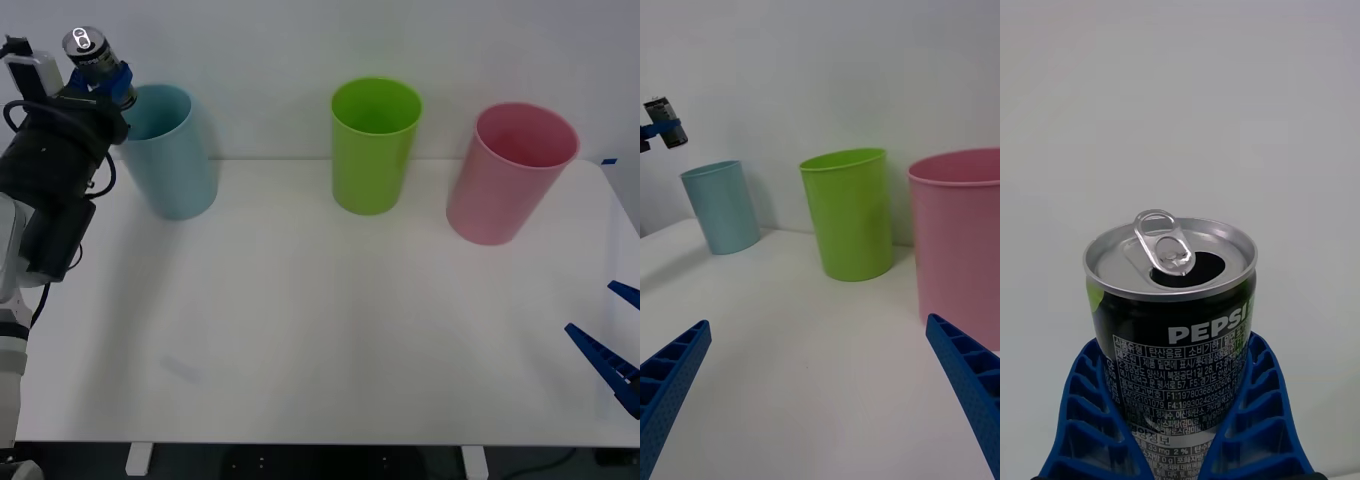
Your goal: Grasp the object on the table and drop it into the matching bin: aluminum can to the light blue bin, PET bottle to the pink bin.
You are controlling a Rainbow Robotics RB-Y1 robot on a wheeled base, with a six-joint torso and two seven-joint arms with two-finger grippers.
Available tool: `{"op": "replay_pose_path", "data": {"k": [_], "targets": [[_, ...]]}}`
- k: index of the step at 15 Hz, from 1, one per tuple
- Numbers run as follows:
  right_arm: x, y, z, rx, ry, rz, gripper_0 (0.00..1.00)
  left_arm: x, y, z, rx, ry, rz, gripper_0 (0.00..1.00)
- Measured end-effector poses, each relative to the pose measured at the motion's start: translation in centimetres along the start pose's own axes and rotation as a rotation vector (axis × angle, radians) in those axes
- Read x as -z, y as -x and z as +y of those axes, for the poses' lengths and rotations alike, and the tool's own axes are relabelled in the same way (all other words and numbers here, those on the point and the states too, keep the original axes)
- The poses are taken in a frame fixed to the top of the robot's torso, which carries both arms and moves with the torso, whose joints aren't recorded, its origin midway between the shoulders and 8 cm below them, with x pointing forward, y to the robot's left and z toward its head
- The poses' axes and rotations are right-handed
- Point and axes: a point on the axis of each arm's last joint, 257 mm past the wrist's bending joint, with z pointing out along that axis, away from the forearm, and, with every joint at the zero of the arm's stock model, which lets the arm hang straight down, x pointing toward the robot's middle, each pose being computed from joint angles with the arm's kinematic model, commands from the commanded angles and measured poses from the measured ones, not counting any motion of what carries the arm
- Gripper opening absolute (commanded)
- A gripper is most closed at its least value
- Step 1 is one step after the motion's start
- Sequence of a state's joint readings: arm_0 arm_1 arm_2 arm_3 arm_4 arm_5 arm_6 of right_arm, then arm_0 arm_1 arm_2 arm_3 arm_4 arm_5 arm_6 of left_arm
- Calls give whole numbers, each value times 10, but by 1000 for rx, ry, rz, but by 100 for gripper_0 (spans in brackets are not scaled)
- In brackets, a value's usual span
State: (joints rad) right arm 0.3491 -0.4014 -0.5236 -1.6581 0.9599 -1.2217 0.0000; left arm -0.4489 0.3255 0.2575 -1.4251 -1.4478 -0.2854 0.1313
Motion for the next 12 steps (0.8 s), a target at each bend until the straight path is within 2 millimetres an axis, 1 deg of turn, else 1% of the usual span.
{"op": "replay_pose_path", "data": {"k": [6, 9, 12], "targets": [[0, 0, 0, 0, 0, 0, 100, -45, -20, -5, -42, -1, 77, 0], [0, 0, 0, 0, 0, 0, 100, -64, -27, -4, -62, 5, 112, 0], [0, 0, 0, 0, 0, 0, 100, -72, -30, 0, -77, 15, 131, 1]]}}
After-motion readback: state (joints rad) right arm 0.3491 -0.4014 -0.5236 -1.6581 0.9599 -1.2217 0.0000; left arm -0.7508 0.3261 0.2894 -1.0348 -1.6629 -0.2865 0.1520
